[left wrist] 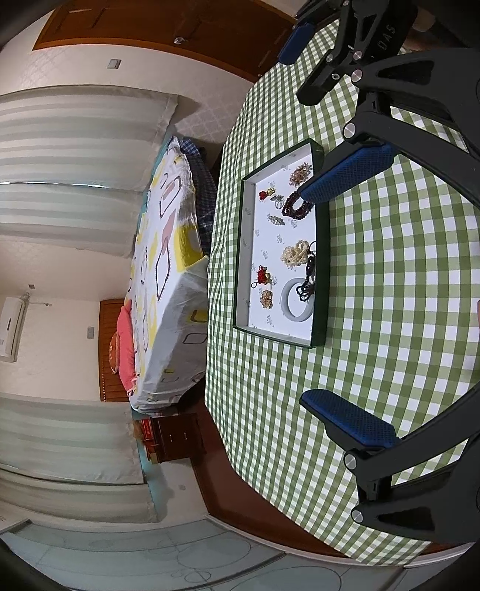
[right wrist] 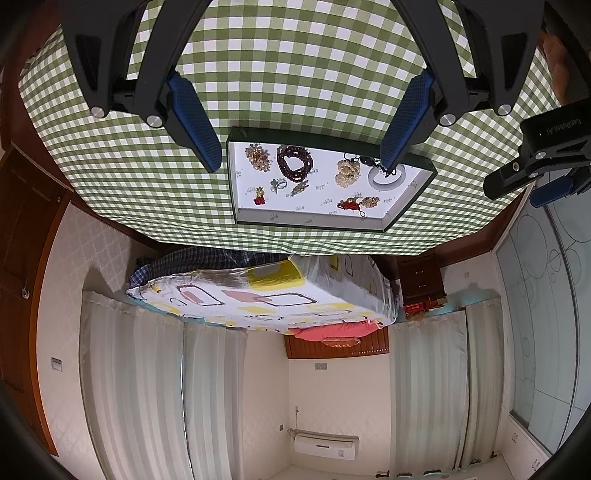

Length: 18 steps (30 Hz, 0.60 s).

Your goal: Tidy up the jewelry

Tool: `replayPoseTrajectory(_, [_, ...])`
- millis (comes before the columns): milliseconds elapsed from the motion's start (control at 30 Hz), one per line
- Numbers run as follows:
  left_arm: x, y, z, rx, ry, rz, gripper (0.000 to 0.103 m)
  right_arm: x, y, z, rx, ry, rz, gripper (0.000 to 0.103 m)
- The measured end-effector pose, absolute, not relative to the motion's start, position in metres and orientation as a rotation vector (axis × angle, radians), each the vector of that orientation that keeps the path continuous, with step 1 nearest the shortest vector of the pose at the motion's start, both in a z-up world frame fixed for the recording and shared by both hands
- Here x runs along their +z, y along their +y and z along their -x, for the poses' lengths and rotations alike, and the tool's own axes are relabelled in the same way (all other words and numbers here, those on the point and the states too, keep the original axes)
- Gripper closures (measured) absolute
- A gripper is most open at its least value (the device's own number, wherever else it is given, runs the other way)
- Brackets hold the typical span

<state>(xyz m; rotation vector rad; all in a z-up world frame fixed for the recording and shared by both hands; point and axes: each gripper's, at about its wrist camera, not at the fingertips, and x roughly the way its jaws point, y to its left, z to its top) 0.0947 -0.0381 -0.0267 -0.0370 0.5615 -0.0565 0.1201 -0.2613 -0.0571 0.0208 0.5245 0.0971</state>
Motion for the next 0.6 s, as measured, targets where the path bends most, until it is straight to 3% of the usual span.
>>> replayPoseTrajectory(600, [-0.055, -0.027, -0.126, 0.003, 0.625, 0.017, 0.004, -0.076, -0.273, -0.143, 0.079, 0.573, -0.054, 0.018])
